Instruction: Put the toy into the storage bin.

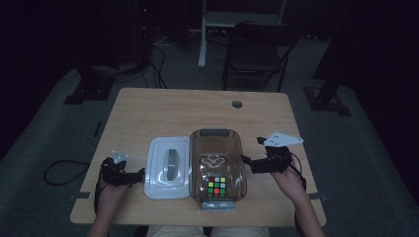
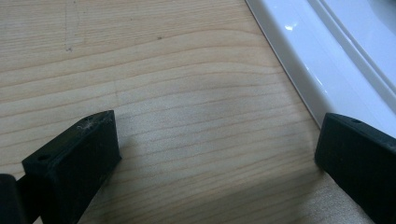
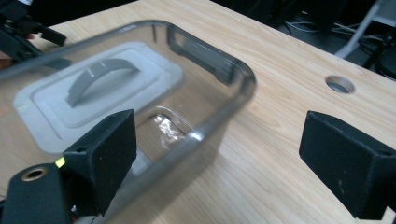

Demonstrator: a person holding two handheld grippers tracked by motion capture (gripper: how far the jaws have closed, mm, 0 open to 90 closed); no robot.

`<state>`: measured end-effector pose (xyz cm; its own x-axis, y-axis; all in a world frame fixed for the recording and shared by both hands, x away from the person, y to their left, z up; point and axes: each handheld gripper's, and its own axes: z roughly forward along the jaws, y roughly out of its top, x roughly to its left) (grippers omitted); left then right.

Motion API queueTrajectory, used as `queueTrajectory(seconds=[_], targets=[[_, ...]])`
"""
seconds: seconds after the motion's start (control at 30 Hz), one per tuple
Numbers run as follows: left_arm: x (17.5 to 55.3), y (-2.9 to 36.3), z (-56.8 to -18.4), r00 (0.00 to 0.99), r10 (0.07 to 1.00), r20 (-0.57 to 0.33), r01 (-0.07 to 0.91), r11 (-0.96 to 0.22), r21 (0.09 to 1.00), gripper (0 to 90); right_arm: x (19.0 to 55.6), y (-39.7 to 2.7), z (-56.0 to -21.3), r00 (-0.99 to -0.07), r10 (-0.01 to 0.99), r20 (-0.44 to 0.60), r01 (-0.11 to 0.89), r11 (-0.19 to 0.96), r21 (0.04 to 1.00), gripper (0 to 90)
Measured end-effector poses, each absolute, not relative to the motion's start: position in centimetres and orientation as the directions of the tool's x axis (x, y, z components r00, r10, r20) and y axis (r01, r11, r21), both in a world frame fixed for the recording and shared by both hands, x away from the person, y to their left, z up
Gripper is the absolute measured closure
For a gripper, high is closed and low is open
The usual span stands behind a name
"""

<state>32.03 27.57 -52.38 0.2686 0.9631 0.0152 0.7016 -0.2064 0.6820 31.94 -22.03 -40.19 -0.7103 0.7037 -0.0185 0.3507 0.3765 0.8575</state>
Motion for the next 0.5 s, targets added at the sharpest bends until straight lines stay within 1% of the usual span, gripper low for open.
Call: queueTrajectory(seconds=[0.13,0.2,0.27,0.5], targets=[[32.0,27.6,-52.4,0.268,0.963,0.015,0.701,-0.206,0.683,0.6,31.7,-23.1,-41.2,-0.676,0.736,-0.022,0.371,0.366,0.853,11.2],[32.0,27.6,-52.4,0.268,0.963,0.014,0.701,-0.205,0.683,0.6,31.5,-23.5,-41.6,-0.671,0.741,-0.024,0.372,0.364,0.854,11.2],[32.0,27.6,-52.4,0.268,0.963,0.015,0.701,-0.206,0.683,0.6,31.4,-23.9,-42.2,-0.644,0.764,-0.040,0.368,0.356,0.859,11.2],[32.0,27.6,-52.4,0.268,0.963,0.015,0.701,-0.206,0.683,0.6,31.1,-25.2,-44.8,-0.602,0.798,-0.017,0.402,0.321,0.857,11.2]])
